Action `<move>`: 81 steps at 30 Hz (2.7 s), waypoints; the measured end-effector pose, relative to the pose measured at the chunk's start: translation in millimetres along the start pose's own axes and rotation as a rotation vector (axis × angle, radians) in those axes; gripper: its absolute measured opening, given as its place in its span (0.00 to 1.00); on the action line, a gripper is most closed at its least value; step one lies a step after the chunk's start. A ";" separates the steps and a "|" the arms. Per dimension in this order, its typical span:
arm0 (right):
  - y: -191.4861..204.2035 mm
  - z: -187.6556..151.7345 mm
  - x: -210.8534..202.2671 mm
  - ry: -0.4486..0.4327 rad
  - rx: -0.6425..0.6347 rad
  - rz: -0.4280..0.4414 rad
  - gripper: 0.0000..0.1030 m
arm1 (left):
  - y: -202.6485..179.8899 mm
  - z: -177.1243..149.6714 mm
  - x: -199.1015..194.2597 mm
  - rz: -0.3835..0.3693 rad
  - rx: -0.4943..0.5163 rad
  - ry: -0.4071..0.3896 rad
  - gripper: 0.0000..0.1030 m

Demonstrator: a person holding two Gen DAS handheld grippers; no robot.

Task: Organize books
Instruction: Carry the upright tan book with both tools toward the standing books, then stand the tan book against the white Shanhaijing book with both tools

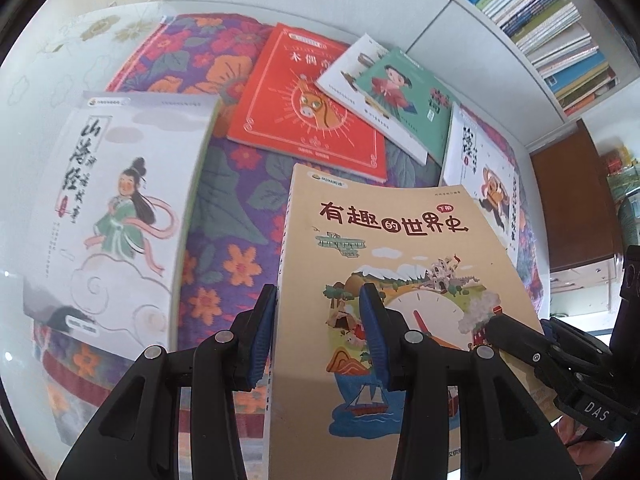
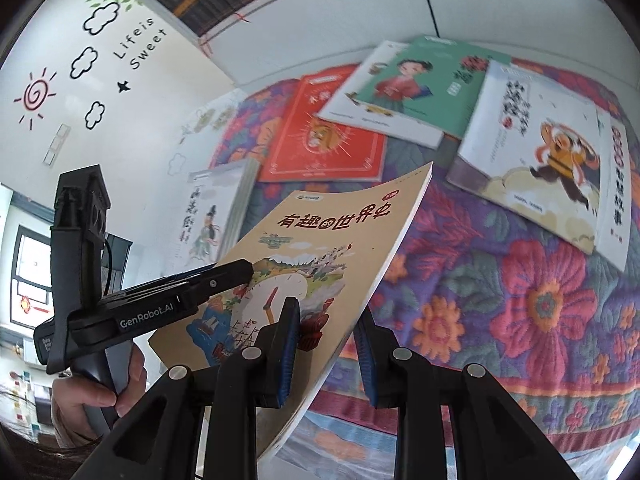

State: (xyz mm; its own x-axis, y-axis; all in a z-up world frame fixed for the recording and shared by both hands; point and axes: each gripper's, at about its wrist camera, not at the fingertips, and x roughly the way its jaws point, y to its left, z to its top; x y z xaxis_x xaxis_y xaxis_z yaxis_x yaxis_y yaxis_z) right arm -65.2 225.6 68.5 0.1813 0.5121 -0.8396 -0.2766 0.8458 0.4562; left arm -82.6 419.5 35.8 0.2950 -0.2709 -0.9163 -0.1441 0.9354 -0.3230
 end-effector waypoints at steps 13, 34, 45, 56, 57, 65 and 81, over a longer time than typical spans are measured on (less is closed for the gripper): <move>55.8 19.6 -6.2 -0.076 -0.105 0.044 0.25 | 47.8 19.2 -48.0 -0.040 -0.043 -0.127 0.37; 166.7 76.5 85.2 -0.045 -0.238 0.176 0.25 | 178.5 50.9 -80.3 0.053 -0.139 -0.246 0.36; 152.5 56.3 163.0 0.106 -0.158 0.183 0.25 | 216.5 41.8 -30.2 0.043 -0.180 -0.126 0.36; 143.0 42.5 191.8 0.145 -0.055 0.199 0.25 | 216.9 40.2 -23.6 0.133 -0.142 -0.115 0.35; 141.4 42.4 192.6 0.144 -0.051 0.201 0.25 | 218.2 40.2 -24.0 0.125 -0.148 -0.116 0.35; 138.9 38.8 188.3 0.143 -0.024 0.207 0.26 | 225.2 35.9 -29.6 0.123 -0.207 -0.125 0.35; 109.4 40.5 157.7 0.109 0.045 0.203 0.26 | 211.5 22.1 -52.7 0.174 -0.245 -0.142 0.35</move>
State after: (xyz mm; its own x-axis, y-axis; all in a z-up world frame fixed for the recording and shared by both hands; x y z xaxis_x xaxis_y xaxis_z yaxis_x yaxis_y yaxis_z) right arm -28.7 404.9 -2.1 0.0228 0.6555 -0.7549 -0.2540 0.7341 0.6298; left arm -107.8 636.6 21.0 0.3723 -0.0615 -0.9261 -0.4215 0.8778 -0.2277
